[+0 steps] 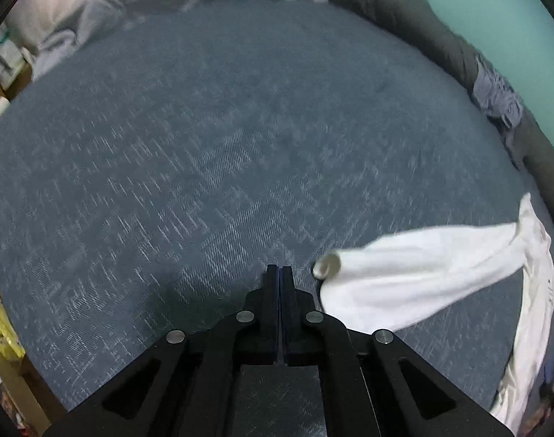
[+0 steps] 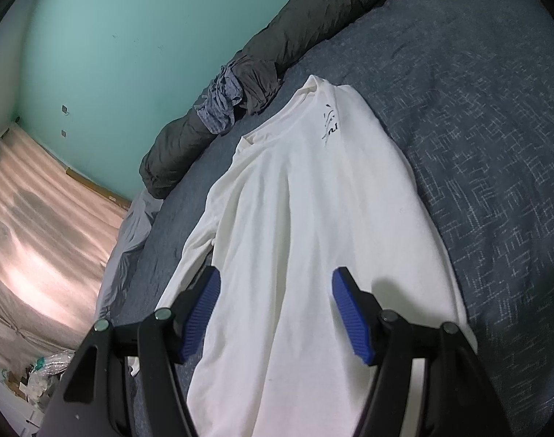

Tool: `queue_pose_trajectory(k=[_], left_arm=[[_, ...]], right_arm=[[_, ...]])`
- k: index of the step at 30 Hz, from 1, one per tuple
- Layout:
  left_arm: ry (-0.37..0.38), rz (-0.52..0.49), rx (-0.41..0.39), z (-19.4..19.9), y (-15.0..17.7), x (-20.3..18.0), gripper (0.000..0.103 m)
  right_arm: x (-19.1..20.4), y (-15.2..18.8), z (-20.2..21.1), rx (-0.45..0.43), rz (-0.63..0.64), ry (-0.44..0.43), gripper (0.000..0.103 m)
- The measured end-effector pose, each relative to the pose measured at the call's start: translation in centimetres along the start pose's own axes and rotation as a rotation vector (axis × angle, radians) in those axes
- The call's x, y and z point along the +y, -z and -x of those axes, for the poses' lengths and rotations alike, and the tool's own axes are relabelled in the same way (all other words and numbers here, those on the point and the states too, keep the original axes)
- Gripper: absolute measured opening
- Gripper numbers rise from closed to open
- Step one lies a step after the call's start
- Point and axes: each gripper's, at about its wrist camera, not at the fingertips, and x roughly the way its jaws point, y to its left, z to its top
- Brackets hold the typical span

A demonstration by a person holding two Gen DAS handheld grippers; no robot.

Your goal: Fold clothes

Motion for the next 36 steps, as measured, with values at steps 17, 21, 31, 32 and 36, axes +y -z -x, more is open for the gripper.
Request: queue_pose_trajectory(k=[17,21,31,32,36], left_arm=[[0.361,-0.359,-0.022,3.1,6.8,-20.0,0.006],[0.436,-0.443,0.008,2.5,9.7,-25.1,0.022],[0.549,-0.491,0.049,2.2,14.9,-30.2,0.025],[0.56,-0.495,0.05,2.1,15.2,-30.5,0.025],[0.581,-0.512,0.054,2.4,16.1,-31.2,0.026]], right_arm=[[-3.1,-1.8,4.1,-0.082,-0.072,0.096,0.065],[-4.7,-1.2,5.4,-0.063,-0.135,0.092,0.065],[-4.1,1.2,6.9,0.12,-0.054,0.163,0.065],[-3.8,1.6,6.8,0.15,-0.032,0.173,0.065],[-2.1,3.2,6.6,0.265,0.087,0.239,0.065]])
